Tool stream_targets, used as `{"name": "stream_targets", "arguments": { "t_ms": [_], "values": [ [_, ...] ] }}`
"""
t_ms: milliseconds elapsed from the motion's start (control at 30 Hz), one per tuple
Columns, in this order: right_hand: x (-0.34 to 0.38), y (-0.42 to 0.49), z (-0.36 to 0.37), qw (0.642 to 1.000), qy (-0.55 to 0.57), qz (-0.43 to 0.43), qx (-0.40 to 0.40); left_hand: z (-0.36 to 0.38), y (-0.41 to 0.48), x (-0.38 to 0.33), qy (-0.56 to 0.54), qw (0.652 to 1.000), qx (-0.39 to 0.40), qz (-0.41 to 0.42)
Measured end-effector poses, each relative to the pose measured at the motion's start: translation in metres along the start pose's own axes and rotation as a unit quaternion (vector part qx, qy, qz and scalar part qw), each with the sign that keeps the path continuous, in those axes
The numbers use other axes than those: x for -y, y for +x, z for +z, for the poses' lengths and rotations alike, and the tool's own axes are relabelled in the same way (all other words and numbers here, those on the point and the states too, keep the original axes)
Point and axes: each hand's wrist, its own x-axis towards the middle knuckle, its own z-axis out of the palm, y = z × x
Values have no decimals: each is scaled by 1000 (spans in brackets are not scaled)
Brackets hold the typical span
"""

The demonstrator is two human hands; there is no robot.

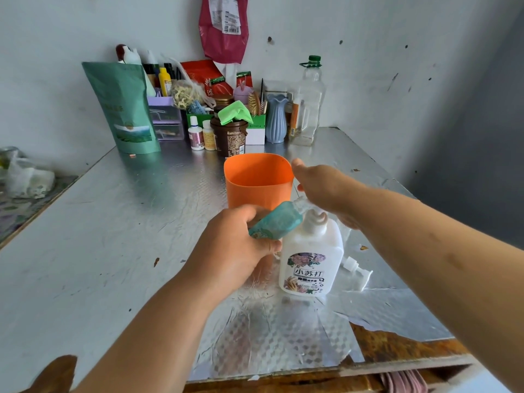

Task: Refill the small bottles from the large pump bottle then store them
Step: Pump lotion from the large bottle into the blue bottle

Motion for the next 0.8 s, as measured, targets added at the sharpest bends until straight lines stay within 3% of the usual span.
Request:
{"name": "stream_targets", "arguments": {
  "t_ms": [167, 467, 800],
  "values": [
    [0, -4, 7, 998, -53, 1, -26, 3, -1, 3, 11, 1000, -4, -9],
    [1, -2, -3, 997, 70, 22, -2, 0, -6, -6, 21, 1000, -12, -4],
    [4, -4, -1, 1000, 11, 11, 0, 0, -6, -6, 17, 1000, -9, -6]
  ]
}}
